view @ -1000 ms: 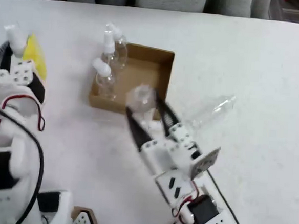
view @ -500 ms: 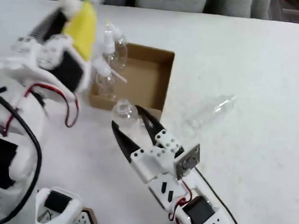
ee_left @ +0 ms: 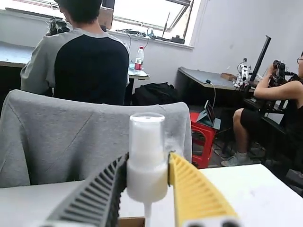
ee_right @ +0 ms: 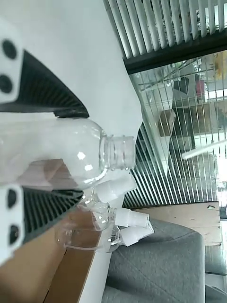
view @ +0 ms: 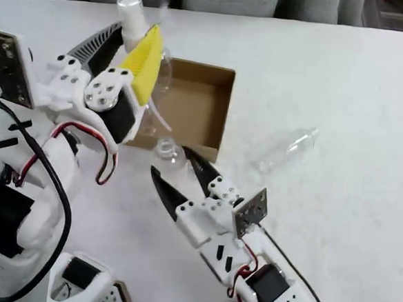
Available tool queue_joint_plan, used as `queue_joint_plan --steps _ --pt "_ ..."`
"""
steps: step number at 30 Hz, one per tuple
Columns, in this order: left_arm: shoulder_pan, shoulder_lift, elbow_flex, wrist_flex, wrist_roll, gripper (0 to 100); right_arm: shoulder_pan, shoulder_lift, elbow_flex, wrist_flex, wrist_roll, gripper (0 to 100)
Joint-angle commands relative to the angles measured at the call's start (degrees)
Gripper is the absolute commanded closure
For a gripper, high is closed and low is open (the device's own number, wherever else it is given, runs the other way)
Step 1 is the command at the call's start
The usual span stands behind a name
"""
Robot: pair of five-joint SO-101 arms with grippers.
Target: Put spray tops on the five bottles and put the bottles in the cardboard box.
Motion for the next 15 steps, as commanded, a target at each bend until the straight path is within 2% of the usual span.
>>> queue_joint_plan --steps 1,15 --pt "0.84 0.31 0.53 -0.79 -4.66 98 -0.04 -1.36 0.53 0.13 -0.35 98.2" --pt "0.92 0.22 8.26 -0.44 -4.84 98 -0.04 -1.36 0.53 0.13 -0.35 98.2"
